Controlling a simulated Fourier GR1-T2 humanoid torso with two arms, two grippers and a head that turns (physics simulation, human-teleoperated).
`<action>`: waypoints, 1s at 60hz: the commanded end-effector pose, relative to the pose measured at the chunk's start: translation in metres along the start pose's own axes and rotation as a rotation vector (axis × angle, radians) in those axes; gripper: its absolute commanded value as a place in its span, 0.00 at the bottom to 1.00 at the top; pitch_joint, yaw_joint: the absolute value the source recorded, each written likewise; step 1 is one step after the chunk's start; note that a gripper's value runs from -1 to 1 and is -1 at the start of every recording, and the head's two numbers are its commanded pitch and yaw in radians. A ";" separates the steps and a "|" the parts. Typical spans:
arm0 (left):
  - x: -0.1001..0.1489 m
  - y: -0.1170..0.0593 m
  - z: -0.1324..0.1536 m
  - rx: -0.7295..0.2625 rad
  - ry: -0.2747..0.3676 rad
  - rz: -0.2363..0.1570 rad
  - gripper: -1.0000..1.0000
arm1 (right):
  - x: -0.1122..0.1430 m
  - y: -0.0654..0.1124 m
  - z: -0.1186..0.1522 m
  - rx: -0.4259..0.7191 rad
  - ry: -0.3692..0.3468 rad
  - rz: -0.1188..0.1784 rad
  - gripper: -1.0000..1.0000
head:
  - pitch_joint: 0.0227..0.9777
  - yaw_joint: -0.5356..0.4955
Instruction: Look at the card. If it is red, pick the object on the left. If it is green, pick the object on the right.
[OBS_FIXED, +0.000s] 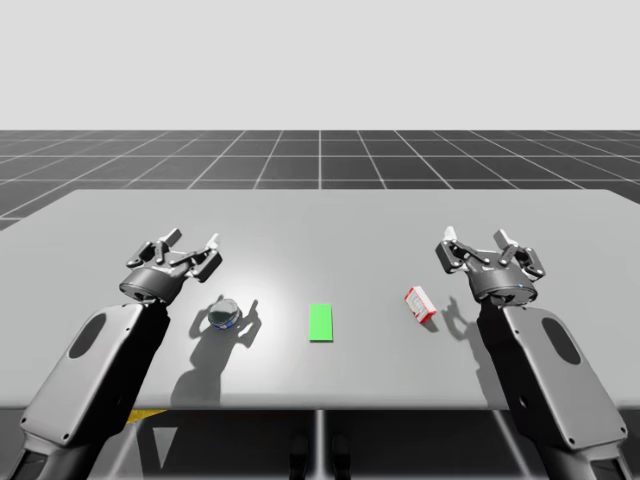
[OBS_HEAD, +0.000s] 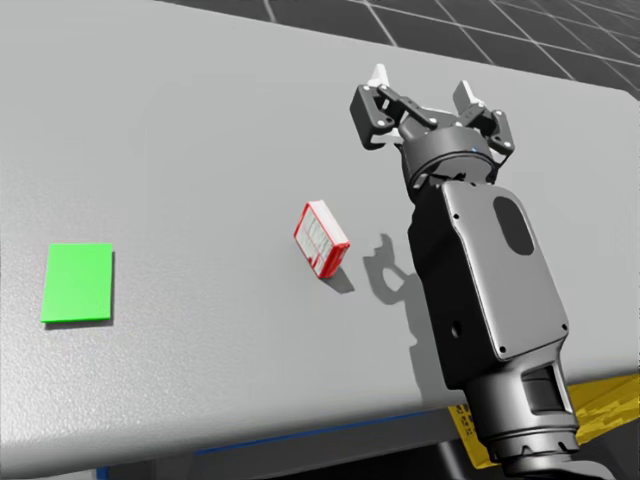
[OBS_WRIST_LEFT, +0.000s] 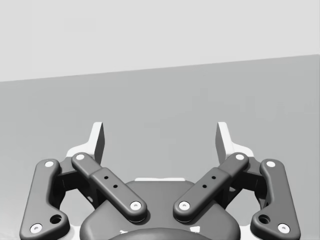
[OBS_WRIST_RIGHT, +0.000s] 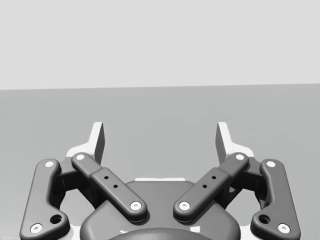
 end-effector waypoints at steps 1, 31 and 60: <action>-0.001 -0.001 0.000 -0.001 0.000 -0.001 0.00 | 0.001 0.002 0.003 0.022 0.006 0.000 0.00 | 0.88 0.13; -0.003 -0.004 -0.001 -0.008 0.006 -0.001 0.00 | -0.012 0.004 0.090 0.229 0.098 -0.054 0.00 | 0.89 0.15; -0.006 -0.008 -0.002 -0.014 0.019 -0.002 0.00 | -0.065 0.020 0.148 0.358 0.242 -0.042 0.00 | 0.89 0.15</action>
